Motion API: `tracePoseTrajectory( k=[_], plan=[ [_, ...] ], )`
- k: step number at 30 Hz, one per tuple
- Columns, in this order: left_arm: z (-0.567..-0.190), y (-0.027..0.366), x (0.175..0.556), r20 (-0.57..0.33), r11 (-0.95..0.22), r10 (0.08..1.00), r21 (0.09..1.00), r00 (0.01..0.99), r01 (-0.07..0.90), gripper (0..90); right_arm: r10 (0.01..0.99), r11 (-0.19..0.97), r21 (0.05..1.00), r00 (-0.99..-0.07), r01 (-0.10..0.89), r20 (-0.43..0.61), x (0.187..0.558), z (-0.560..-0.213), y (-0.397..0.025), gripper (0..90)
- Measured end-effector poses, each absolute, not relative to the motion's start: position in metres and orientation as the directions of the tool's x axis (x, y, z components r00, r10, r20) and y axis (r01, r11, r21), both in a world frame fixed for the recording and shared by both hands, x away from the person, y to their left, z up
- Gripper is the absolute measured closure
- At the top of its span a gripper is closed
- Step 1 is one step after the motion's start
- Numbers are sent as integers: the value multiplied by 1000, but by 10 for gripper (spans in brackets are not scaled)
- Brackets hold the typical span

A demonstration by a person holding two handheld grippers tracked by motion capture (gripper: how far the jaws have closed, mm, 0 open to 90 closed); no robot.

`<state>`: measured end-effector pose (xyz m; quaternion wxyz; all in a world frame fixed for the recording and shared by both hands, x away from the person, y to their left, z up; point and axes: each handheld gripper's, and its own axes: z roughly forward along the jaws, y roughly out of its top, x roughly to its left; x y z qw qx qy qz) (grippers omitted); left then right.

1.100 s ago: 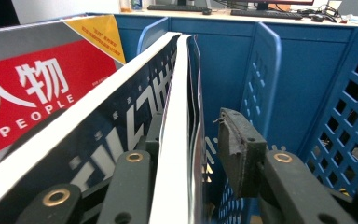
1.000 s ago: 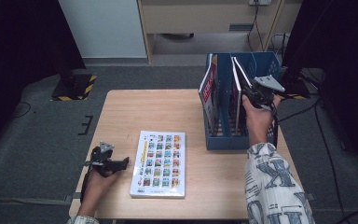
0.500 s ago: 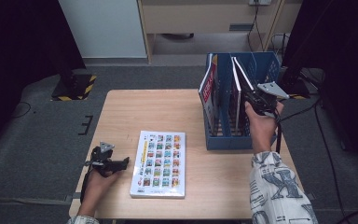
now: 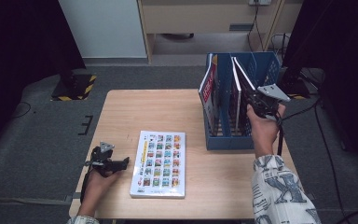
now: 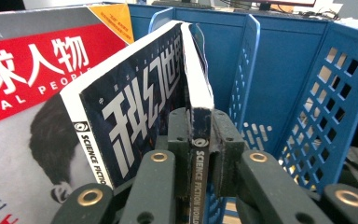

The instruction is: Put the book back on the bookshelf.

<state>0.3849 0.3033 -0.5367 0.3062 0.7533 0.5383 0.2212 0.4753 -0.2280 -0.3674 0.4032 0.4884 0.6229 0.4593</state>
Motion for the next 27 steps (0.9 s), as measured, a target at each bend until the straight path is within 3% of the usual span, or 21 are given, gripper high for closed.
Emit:
tracePoseTrajectory(
  k=[9,18,27],
  plan=[
    [-537,303,385,3,-233,946,700,323,675,6,973,165,958,-199,235,-118,477,-365,-226,825],
    [-537,303,385,3,-233,946,700,323,675,6,975,111,971,-214,213,-64,467,-367,-225,703],
    [-537,303,385,3,-233,946,700,323,675,6,967,101,972,-252,210,-46,449,-370,-231,743]
  ],
)
